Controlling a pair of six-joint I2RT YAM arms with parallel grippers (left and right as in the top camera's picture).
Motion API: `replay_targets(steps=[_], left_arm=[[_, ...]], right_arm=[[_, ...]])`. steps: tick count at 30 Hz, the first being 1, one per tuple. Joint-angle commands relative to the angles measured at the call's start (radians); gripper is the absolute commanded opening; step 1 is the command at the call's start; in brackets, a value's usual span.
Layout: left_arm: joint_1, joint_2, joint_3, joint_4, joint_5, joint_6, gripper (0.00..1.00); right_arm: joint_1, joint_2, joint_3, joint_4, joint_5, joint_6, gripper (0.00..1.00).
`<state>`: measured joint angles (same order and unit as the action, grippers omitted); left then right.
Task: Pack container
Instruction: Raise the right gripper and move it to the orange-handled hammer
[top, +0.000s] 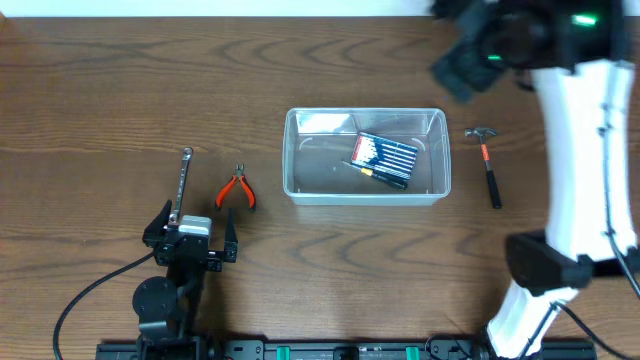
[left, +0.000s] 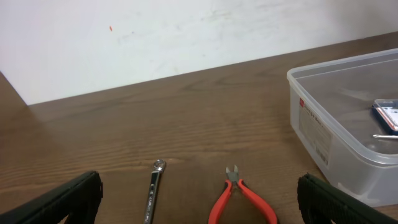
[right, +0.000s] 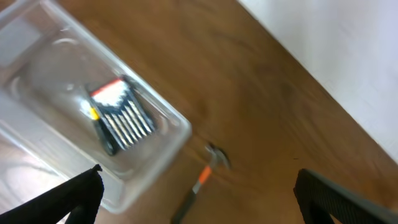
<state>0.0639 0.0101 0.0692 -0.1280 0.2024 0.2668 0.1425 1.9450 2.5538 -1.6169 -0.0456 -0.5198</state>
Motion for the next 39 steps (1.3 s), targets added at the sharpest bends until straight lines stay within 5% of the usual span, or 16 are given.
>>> replay_targets(steps=[1, 9, 16, 26, 32, 39], left_arm=[[0.004, -0.006, -0.029, -0.008, -0.005, 0.009, 0.98], [0.004, -0.006, -0.029, -0.008, -0.005, 0.009, 0.98], [0.004, -0.006, -0.029, -0.008, -0.005, 0.009, 0.98], [0.004, -0.006, -0.029, -0.008, -0.005, 0.009, 0.98], [0.004, -0.006, -0.029, -0.008, -0.005, 0.009, 0.98], [0.004, -0.006, -0.029, -0.008, -0.005, 0.009, 0.98]], right_arm=[[-0.087, -0.037, 0.011, -0.037, 0.020, 0.076, 0.99], [-0.314, -0.043, -0.029, -0.073, -0.050, 0.145, 0.99], [-0.384, -0.043, -0.253, -0.001, -0.116, 0.106, 0.99], [-0.360, -0.042, -0.680, 0.355, -0.092, -0.090, 0.99], [-0.354, -0.035, -0.800, 0.552, -0.089, 0.018, 0.99], [-0.319, 0.040, -0.801, 0.514, -0.008, 0.170, 0.99]])
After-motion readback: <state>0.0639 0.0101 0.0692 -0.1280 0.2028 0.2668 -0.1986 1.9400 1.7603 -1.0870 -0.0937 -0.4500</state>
